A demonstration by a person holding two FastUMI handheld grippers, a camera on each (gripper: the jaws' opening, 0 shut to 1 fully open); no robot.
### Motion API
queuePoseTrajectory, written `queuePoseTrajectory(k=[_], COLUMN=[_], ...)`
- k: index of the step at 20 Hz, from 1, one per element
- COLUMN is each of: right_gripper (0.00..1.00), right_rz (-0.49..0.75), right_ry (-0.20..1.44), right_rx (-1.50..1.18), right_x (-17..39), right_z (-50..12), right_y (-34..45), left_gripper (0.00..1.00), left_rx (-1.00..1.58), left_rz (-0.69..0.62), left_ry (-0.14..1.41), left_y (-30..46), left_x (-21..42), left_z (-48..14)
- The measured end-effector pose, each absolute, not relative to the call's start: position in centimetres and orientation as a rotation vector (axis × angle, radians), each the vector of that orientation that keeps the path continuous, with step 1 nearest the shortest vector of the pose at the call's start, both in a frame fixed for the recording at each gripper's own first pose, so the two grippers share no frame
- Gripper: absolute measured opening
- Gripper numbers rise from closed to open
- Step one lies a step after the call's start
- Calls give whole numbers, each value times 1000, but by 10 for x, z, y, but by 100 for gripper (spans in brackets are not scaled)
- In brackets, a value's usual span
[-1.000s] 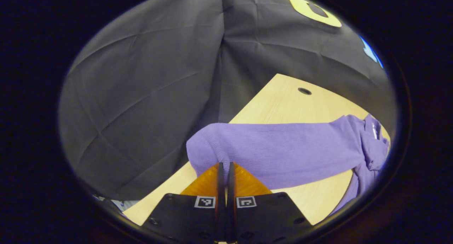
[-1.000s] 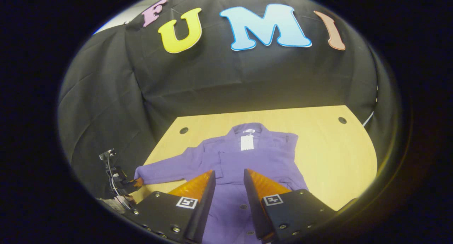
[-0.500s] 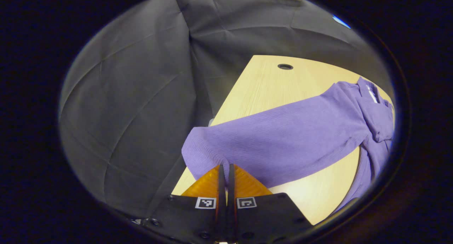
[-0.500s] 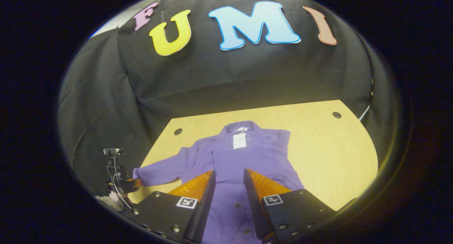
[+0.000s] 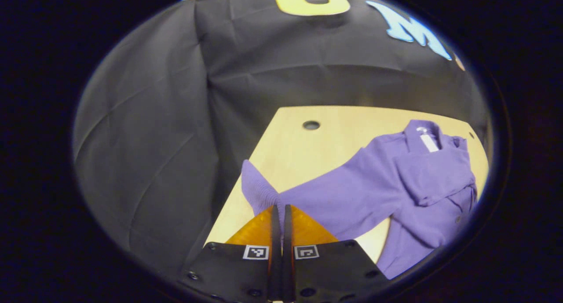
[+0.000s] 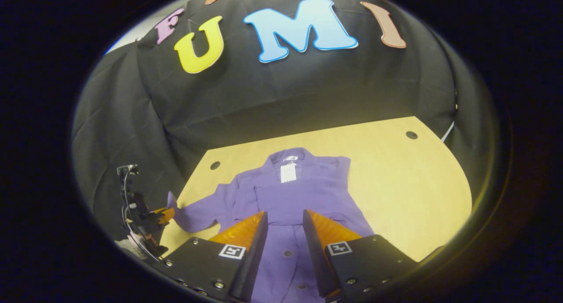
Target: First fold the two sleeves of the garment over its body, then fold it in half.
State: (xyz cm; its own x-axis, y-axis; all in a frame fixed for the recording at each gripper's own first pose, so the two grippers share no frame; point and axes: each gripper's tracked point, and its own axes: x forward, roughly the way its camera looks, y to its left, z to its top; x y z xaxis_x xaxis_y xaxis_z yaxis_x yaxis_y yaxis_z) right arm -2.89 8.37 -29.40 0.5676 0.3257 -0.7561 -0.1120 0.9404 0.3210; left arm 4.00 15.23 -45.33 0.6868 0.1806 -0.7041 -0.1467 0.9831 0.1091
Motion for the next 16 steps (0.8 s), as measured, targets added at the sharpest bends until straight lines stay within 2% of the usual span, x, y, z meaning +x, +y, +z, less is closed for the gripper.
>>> queuePoseTrajectory(k=[8,16], right_gripper=[53,53], right_rz=[144,-82], right_ry=[939,944], right_rx=[295,357], right_x=[-48,-88], right_z=[-298,-300], right_y=[27,-63], left_gripper=[7,7], left_rx=[88,107], left_rz=[-101,-386], left_ry=[662,608], left_y=[-19,-219], left_x=[121,128], left_z=[-403,-386])
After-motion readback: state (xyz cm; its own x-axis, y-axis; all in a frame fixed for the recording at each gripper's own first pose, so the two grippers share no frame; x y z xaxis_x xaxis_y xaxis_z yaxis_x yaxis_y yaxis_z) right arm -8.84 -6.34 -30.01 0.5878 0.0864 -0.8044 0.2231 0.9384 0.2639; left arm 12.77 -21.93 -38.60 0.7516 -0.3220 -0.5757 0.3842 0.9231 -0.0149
